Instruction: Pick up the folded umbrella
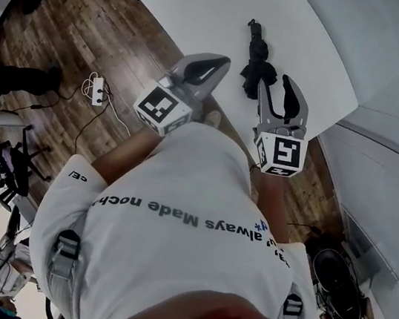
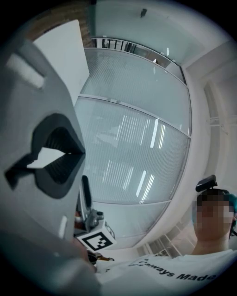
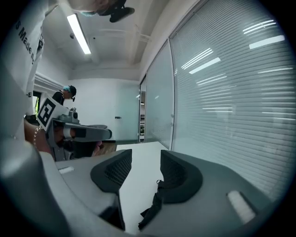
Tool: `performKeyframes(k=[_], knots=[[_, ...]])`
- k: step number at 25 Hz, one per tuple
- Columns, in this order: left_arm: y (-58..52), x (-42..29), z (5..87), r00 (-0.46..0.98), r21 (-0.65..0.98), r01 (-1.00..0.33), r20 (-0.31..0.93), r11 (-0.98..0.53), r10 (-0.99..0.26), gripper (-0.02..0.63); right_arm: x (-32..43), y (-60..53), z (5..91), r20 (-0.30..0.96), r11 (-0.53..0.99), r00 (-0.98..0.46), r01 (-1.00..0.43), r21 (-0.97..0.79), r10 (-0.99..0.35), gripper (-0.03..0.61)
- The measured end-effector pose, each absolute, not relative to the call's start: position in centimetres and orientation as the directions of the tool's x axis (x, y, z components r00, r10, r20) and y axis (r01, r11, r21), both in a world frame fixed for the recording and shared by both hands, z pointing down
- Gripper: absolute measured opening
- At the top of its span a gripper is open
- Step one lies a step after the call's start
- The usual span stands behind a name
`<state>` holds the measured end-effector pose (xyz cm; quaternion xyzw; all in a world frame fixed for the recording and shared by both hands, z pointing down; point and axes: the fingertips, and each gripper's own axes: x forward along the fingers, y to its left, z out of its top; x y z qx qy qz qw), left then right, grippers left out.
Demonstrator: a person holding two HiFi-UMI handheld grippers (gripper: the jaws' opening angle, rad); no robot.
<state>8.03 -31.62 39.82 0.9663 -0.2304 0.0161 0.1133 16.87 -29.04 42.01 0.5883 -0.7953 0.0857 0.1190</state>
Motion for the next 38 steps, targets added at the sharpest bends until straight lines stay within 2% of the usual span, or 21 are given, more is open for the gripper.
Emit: performKeyframes(k=[8, 21, 28, 38], knots=[[-30.6, 7.0, 41.9, 0.882, 0.215, -0.472, 0.122, -0.855, -0.456, 0.000, 18.2, -30.2, 51.9, 0.477, 0.266, -0.237, -0.964, -0.008, -0.846, 0.269], [-30.6, 5.7, 42.2, 0.866, 0.218, -0.500, 0.143, -0.838, -0.480, 0.000, 20.3, -31.9, 67.4, 0.726, 0.188, -0.198, -0.977, -0.096, -0.659, 0.397], [-30.5, 4.6, 42.5, 0.865, 0.221, -0.502, 0.152, -0.836, -0.479, 0.000, 20.3, -32.3, 73.6, 0.824, 0.161, -0.163, -0.983, -0.089, -0.543, 0.425], [-30.4, 3.2, 42.7, 0.853, 0.218, -0.520, 0.171, -0.826, -0.492, 0.000, 20.2, -32.0, 79.3, 0.910, 0.097, -0.148, -0.988, -0.119, -0.388, 0.425]])
